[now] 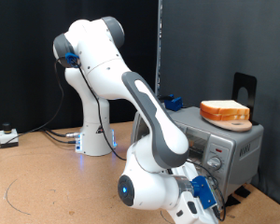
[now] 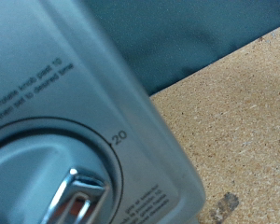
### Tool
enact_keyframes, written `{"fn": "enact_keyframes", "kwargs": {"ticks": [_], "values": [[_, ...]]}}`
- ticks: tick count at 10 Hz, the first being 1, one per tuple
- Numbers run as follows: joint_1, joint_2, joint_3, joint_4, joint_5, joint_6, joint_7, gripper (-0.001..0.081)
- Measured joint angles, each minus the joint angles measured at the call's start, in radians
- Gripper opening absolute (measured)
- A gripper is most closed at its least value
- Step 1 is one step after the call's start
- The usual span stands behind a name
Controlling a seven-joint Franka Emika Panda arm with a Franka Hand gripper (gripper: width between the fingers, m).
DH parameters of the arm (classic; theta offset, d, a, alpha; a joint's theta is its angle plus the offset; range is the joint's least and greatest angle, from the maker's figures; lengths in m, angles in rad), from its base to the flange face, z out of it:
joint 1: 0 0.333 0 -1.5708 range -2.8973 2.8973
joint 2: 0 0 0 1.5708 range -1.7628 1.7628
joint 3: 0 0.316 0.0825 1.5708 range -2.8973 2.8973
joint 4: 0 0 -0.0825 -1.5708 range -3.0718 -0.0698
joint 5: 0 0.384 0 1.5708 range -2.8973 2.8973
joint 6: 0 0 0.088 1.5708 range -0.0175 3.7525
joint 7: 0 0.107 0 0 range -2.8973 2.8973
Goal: Make a piece of toast with the oven
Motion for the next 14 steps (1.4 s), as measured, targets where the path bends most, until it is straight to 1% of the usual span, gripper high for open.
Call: {"fn": "enact_keyframes", "kwargs": {"ticks": [4, 6, 9, 11, 14], "values": [[0.003, 0.003, -0.001, 0.003, -0.002, 0.013, -0.114, 0.0796], [0.007, 0.009, -0.006, 0.002, -0.008, 0.027, -0.146, 0.0796], [0.007, 0.009, -0.006, 0.002, -0.007, 0.027, -0.145, 0.0796], [0.007, 0.01, -0.008, 0.001, -0.002, 0.025, -0.122, 0.0796], [0.003, 0.011, -0.019, -0.004, 0.012, 0.016, -0.018, 0.0796]]}}
